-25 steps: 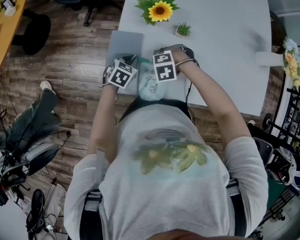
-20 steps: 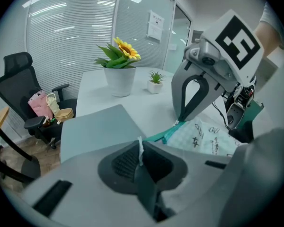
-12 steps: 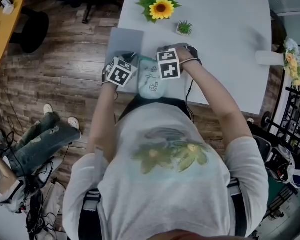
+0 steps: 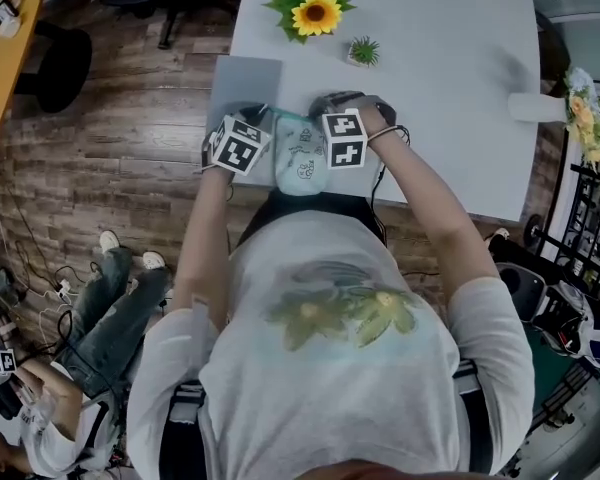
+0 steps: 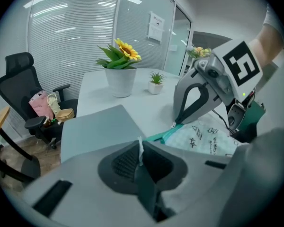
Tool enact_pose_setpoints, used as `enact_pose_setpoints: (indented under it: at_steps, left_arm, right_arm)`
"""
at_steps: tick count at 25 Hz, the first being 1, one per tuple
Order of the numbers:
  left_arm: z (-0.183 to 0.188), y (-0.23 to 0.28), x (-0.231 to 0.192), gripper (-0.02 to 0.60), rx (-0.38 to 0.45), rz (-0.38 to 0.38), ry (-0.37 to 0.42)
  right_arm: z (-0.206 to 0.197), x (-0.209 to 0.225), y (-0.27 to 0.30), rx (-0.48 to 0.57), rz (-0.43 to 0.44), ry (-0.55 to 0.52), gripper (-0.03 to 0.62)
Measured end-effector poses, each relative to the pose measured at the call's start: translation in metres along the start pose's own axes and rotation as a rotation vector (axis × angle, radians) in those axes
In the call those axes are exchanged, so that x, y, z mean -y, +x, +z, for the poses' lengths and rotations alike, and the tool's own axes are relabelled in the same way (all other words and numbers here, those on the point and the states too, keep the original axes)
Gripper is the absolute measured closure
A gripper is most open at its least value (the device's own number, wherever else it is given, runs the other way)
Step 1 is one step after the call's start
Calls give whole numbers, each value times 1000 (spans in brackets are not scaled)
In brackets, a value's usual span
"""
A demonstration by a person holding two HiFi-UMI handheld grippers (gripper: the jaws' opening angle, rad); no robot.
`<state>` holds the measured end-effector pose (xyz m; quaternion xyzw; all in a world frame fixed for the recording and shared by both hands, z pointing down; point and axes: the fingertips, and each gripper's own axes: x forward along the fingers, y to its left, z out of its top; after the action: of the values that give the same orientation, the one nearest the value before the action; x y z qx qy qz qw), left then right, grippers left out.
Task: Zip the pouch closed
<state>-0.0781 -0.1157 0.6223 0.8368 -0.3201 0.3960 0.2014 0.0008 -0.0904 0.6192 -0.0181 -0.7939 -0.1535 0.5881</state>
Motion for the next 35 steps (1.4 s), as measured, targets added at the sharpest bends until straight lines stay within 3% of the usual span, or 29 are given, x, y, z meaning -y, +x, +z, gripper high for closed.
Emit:
enact_pose_setpoints:
  at_steps: [8,20,35]
  left_arm:
    - [1,0,0,554,8,10,6]
    - [1,1,1,554,5,22,2]
    - [-2,0,1,554,6,44,-1]
  right_arm:
    - [-3,4,8,1,34,58,574]
    - [-3,3,14,-5,35,-133,576]
    - [-5,-1,2,-4,111,-209,579]
